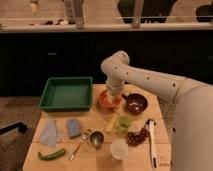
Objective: Place apple in purple bowl
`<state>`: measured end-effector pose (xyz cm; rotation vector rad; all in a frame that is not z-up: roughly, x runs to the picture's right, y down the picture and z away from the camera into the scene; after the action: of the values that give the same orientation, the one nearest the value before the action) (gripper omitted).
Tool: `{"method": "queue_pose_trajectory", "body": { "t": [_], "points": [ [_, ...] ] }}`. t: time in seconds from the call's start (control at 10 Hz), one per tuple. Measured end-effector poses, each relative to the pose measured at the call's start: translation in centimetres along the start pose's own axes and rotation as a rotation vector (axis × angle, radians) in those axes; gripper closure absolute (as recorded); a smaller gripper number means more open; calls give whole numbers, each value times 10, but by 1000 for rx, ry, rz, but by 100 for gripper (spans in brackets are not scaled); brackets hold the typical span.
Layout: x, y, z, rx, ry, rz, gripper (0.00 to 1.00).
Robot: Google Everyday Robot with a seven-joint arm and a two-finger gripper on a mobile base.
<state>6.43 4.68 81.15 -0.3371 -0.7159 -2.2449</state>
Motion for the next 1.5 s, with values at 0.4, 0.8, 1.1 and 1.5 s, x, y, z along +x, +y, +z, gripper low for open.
{"method": "queue_pose_trajectory", "body": {
  "t": [0.4, 0.8, 1.1, 1.5],
  "points": [
    [-9, 31, 5, -7, -4, 60, 100],
    [-28, 57, 7, -7, -8, 111, 100],
    [-42, 72, 9, -5, -10, 144, 100],
    [-58, 80, 14, -13, -24, 166, 100]
  ]
}}
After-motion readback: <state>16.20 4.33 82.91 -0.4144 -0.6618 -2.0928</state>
